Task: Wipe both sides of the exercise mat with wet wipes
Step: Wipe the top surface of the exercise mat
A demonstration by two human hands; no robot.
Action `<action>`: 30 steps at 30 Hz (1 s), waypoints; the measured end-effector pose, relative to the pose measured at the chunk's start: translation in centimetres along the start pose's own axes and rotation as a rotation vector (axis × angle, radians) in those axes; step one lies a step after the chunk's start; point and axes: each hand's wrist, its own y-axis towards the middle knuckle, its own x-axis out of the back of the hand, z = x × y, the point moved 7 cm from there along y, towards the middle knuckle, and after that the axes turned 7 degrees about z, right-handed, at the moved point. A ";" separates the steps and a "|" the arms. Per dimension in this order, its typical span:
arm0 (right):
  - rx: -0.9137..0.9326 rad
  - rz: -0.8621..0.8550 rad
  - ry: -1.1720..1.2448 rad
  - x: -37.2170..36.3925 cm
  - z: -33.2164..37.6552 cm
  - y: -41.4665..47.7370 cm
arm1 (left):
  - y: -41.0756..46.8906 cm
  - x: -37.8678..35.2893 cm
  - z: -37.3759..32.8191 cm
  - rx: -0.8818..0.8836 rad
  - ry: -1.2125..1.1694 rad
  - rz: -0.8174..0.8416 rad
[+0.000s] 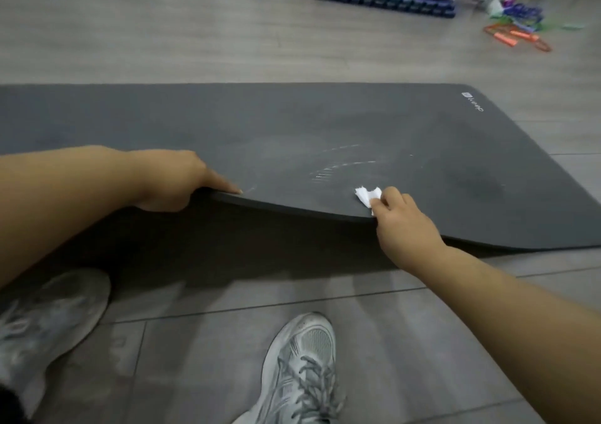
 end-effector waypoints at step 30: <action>0.043 -0.087 0.176 0.8 6.7 -5.1 | -1.1 -5.5 -5.6 -0.251 0.096 0.146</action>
